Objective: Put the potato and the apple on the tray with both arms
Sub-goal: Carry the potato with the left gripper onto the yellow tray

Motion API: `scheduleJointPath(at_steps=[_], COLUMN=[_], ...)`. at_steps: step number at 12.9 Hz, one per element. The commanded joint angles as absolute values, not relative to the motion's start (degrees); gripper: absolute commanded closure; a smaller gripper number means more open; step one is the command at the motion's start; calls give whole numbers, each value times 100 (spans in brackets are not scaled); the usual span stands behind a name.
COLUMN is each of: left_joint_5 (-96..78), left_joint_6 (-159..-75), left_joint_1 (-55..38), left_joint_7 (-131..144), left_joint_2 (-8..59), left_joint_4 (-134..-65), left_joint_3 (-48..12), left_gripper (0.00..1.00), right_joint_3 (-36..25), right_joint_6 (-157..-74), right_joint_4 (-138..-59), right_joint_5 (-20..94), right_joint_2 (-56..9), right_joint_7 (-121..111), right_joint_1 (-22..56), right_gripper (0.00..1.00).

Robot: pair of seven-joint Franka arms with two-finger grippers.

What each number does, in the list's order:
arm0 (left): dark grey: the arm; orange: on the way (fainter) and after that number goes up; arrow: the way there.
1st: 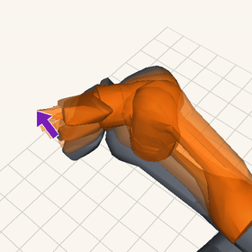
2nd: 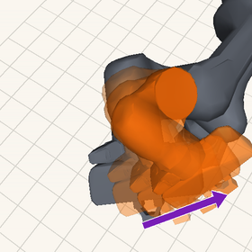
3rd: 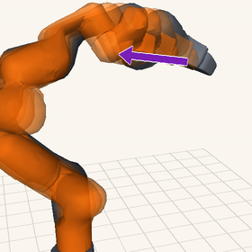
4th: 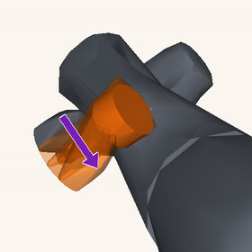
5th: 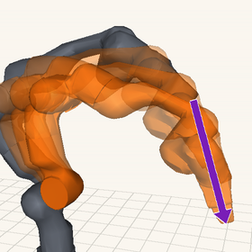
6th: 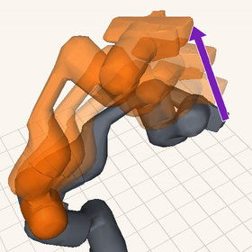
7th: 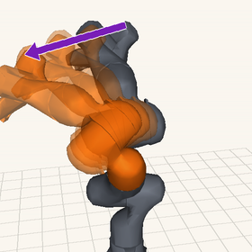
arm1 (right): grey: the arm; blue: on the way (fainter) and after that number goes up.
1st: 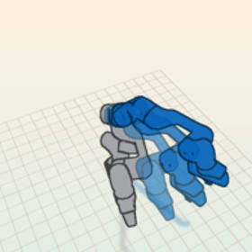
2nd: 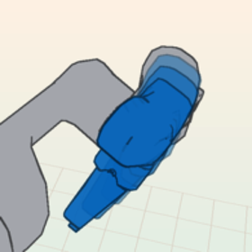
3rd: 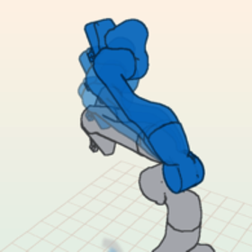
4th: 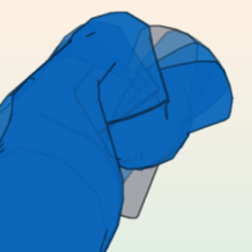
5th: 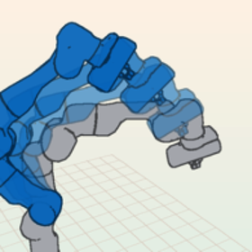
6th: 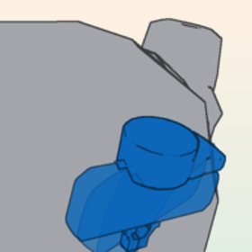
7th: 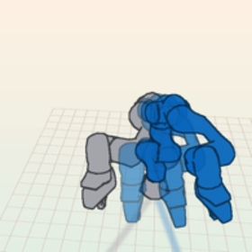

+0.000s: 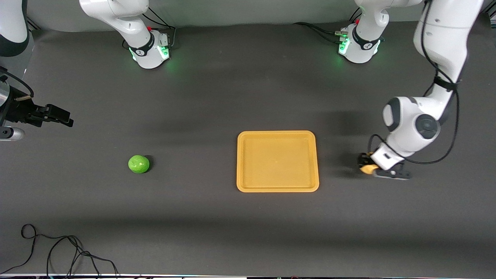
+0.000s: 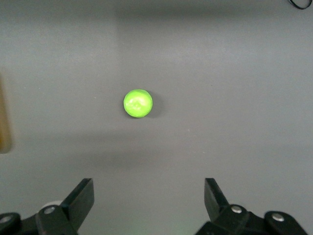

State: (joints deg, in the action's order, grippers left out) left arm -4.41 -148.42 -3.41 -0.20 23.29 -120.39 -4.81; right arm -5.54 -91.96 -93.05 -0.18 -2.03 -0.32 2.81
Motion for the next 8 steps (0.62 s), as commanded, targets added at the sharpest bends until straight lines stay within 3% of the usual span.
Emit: scheduleJointPath(at_steps=[1,3,8], left_joint_5=[-492,-422,-274], left_joint_6=[-14143,-13783,-13842], left_joint_1=[-1166,-1659,-2328], left_joint_7=[1200,2000,3127], left_joint_2=[2118,2206,2925], left_joint_4=[-11621,-11243,-10539], left_joint_3=[-431,-422,-404], left_gripper=[58,58,58], right_joint_3=[-580,-580,-580], right_joint_6=[-9202,-9202,-9211], right_joint_4=[-9316,-9325,-9343], right_joint_5=[-26,-26,-26], right_joint_2=[-176,-185,-185], right_joint_7=[35,35,26], right_joint_1=[308,308,299], right_gripper=[0,0,0])
